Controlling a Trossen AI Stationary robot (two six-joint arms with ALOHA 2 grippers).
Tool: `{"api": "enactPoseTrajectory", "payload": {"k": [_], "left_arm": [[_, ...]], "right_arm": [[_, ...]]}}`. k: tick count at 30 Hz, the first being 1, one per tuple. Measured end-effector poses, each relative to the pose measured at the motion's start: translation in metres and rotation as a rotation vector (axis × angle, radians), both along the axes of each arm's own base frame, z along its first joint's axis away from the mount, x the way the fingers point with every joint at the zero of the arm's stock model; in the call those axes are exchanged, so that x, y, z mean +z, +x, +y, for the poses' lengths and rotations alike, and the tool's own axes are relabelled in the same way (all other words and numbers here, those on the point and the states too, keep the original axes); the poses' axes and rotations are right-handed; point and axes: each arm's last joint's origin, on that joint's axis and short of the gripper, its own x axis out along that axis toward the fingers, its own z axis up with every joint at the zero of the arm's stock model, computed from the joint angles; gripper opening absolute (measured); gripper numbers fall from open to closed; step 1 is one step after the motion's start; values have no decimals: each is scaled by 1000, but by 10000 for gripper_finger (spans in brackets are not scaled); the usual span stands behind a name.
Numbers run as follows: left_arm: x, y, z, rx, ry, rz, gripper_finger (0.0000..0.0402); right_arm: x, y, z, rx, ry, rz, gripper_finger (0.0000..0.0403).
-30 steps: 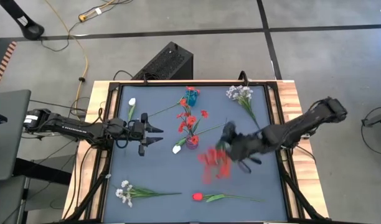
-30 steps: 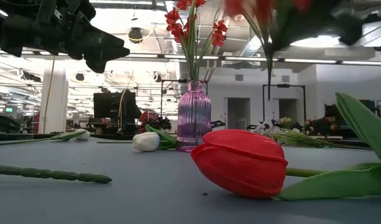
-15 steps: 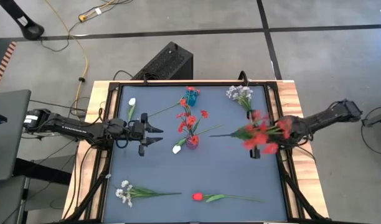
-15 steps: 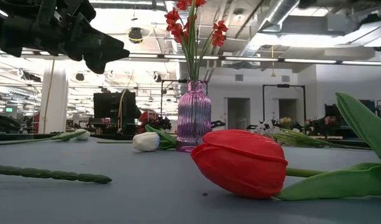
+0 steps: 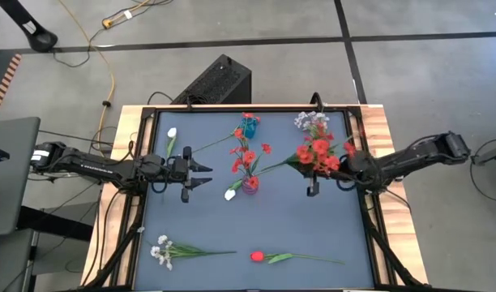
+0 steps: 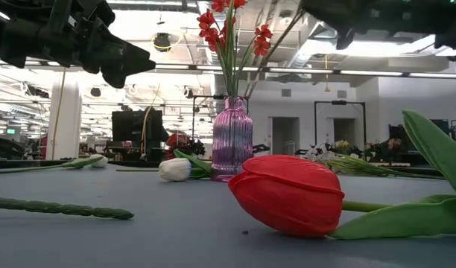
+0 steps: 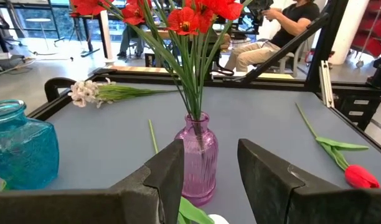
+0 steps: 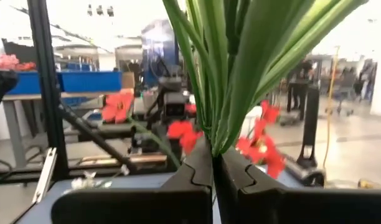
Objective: Sort flowers into vase by color
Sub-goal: Put the orange flowers into the violet vase
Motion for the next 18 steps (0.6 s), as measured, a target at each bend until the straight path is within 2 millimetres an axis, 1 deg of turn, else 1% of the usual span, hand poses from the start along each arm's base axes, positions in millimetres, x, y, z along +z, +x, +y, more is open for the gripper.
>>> {"api": "enactPoseTrajectory", "payload": {"k": [3, 7, 10, 13, 18], "left_arm": [[0, 0, 0, -1, 9, 1, 138], [0, 0, 0, -1, 9, 4, 138], [-1, 0, 0, -1, 9, 11, 138], [-2, 0, 0, -1, 9, 17, 138], [-2, 0, 0, -1, 9, 18, 138]], "right_arm": [[-1, 10, 0, 1, 28, 24, 23], [5, 26, 5, 7, -4, 36, 23], [6, 36, 5, 5, -10, 92, 23], [4, 45, 4, -6, -13, 168, 23], [6, 55, 5, -4, 2, 212, 27]]}}
